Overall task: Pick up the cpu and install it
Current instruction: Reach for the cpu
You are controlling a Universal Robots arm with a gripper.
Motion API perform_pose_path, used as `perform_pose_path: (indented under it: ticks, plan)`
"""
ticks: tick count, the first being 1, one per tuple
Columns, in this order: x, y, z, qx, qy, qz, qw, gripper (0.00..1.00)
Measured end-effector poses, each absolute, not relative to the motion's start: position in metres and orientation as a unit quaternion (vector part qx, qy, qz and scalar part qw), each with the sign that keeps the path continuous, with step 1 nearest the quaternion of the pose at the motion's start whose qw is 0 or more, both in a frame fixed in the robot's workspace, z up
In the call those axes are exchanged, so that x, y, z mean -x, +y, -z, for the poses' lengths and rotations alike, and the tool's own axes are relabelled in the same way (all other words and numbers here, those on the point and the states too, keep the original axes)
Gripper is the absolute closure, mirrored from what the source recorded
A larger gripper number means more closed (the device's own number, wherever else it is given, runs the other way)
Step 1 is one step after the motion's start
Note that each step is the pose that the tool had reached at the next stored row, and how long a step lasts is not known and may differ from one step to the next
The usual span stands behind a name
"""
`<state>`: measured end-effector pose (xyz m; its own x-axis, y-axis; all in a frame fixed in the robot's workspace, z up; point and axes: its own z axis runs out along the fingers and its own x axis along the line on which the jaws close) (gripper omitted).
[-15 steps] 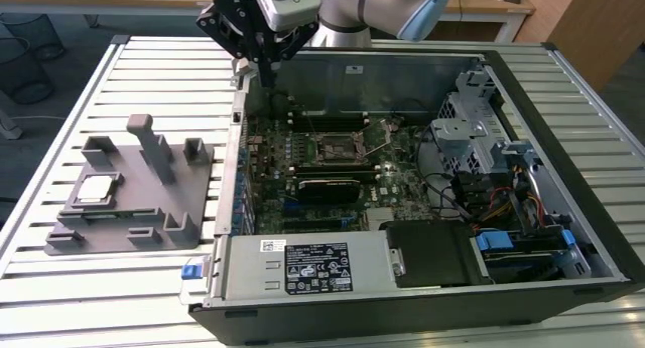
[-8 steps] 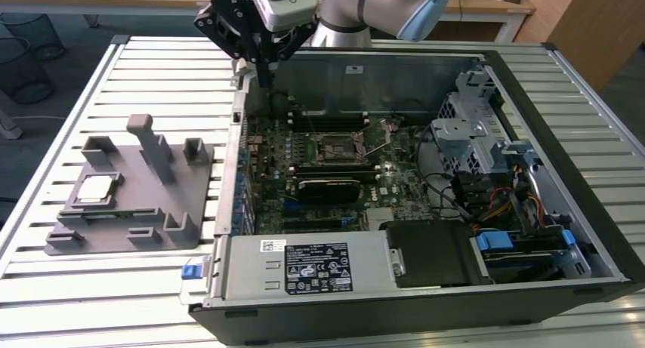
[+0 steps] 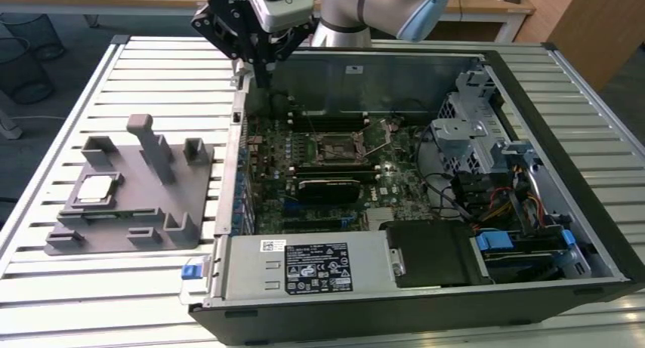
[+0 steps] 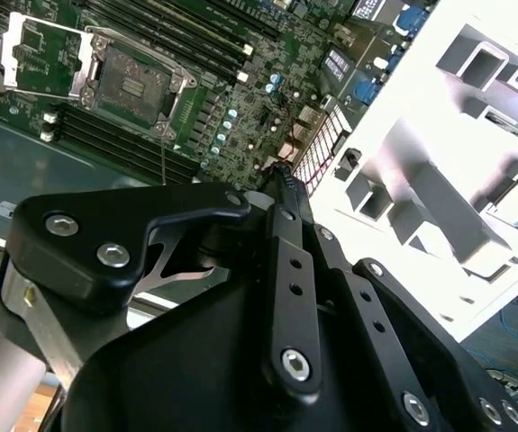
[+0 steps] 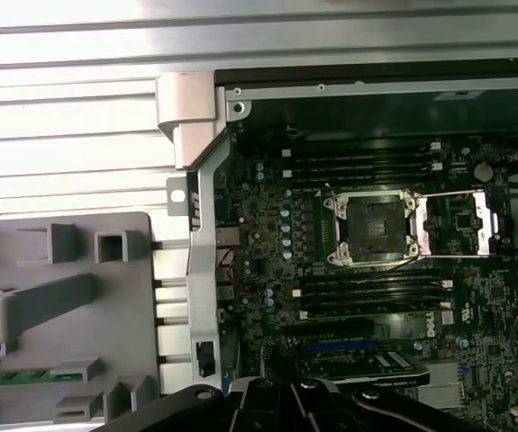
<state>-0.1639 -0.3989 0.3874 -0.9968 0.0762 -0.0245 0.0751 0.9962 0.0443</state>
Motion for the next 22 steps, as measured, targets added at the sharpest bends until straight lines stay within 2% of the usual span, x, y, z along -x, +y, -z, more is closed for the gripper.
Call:
perform_pose_path:
  ticks: [22]
  plan:
    - [0.1726,-0.3989,-0.386,-0.038,0.999,-0.022,0.013,0.89]
